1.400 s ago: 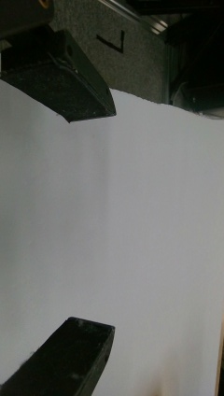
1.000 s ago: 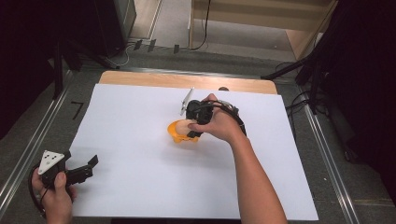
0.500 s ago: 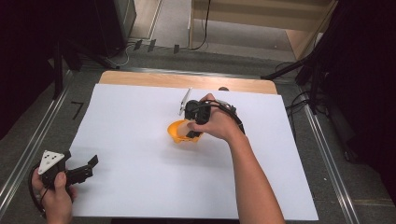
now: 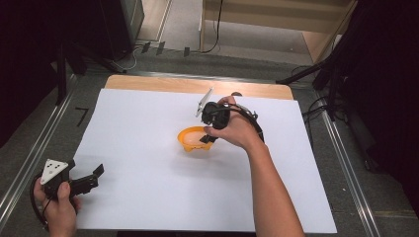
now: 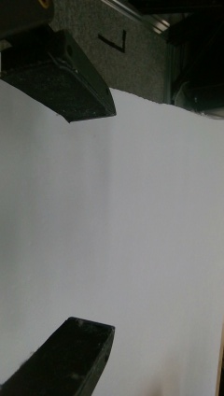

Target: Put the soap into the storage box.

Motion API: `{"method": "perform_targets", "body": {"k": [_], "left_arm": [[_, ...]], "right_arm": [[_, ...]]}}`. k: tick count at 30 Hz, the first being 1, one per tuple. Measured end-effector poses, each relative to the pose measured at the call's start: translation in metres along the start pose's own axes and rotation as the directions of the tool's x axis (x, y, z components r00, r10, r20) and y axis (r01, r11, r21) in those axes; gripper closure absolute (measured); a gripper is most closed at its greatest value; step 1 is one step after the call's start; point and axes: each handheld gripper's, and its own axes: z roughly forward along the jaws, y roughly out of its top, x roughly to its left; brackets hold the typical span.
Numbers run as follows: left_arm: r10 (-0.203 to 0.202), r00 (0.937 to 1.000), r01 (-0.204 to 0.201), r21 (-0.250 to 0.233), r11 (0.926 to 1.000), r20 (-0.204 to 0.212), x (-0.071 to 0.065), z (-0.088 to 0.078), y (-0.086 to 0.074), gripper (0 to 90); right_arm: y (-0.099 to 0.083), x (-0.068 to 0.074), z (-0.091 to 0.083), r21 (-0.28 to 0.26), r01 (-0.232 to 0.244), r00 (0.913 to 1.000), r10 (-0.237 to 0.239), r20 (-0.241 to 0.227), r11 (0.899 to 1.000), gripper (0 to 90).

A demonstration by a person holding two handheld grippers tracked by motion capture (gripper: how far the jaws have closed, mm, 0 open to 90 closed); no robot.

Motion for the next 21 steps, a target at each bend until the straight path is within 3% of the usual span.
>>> {"method": "perform_targets", "body": {"k": [11, 16, 21], "left_arm": [[0.006, 1.0000, -0.006, 0.000, 1.0000, -0.001, 0.000, 0.000, 0.000, 0.1], [0.009, 0.9999, -0.009, 0.000, 1.0000, -0.005, -0.001, 0.000, 0.000, 0.1], [0.011, 0.9999, -0.011, 0.000, 0.9999, -0.006, -0.001, 0.000, 0.000, 0.1]], "right_arm": [[-0.038, 0.006, -0.016, -0.076, -0.075, 0.9965, 0.077, 0.030, 0.994, 27.0], [-0.065, 0.009, -0.022, -0.117, -0.134, 0.9895, 0.139, 0.038, 0.984, 25.4], [-0.081, 0.013, -0.025, -0.136, -0.181, 0.9814, 0.188, 0.041, 0.974, 25.5]]}}
